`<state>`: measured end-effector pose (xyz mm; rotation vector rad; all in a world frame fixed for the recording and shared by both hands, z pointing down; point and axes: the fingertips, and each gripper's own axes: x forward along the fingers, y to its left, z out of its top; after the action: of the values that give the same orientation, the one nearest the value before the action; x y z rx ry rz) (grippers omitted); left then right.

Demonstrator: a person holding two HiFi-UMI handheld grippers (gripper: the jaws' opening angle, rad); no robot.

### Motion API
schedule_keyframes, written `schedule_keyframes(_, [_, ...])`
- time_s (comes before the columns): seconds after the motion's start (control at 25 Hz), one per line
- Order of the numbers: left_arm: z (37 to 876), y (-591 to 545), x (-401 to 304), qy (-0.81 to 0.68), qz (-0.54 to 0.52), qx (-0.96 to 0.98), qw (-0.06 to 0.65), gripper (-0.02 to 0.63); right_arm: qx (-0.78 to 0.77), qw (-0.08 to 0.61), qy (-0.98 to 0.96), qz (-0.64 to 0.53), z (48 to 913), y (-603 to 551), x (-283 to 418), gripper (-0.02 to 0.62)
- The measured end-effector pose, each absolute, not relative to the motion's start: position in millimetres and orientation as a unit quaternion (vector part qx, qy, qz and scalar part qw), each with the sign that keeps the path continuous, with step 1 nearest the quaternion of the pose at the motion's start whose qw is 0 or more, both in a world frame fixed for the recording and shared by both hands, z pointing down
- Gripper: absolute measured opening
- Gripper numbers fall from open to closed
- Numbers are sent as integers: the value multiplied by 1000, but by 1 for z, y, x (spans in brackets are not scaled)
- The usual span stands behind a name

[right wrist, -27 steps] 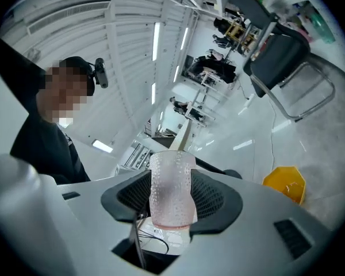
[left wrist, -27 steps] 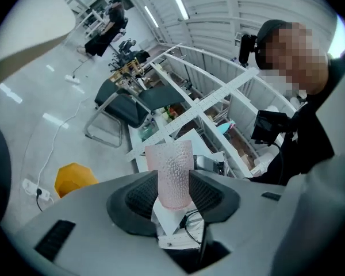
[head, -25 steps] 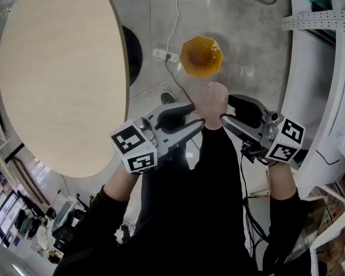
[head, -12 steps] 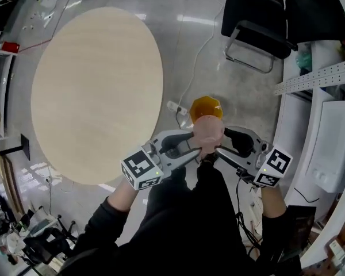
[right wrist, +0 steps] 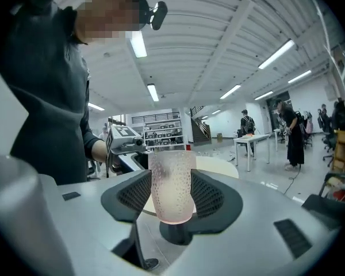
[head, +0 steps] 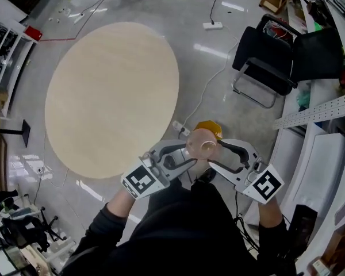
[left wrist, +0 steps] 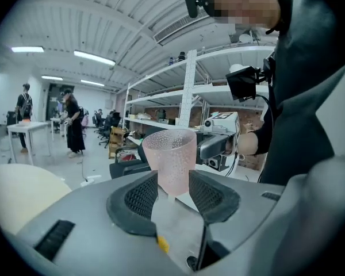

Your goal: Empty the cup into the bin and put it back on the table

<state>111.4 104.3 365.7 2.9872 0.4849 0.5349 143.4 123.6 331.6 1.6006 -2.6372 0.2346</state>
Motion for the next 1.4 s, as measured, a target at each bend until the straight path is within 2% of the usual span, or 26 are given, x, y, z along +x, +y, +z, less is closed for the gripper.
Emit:
schedule_keyframes(0.12, [363, 106, 103, 127, 181, 975, 1, 184, 501, 59, -862, 46, 329, 126, 132, 221])
schedule_keyframes(0.24, [360, 103, 90, 94, 180, 979, 0, 184, 483, 72, -872, 36, 328, 122, 120, 221])
schedule_keyframes(0.68, [353, 56, 14, 4, 174, 985, -7, 184, 424, 69, -903, 18, 318, 70, 46, 221])
schedule_keyframes(0.92, [360, 14, -44, -33, 179, 983, -2, 184, 397, 83, -914, 20, 323, 25, -13, 221])
schedule_keyframes(1.12, [372, -23, -104, -61, 194, 979, 4, 184, 356, 133, -925, 19, 341, -11, -70, 221])
schedule_keyframes(1.4, [397, -71, -182, -97, 219, 971, 6, 184, 332, 155, -930, 29, 362, -63, -145, 221])
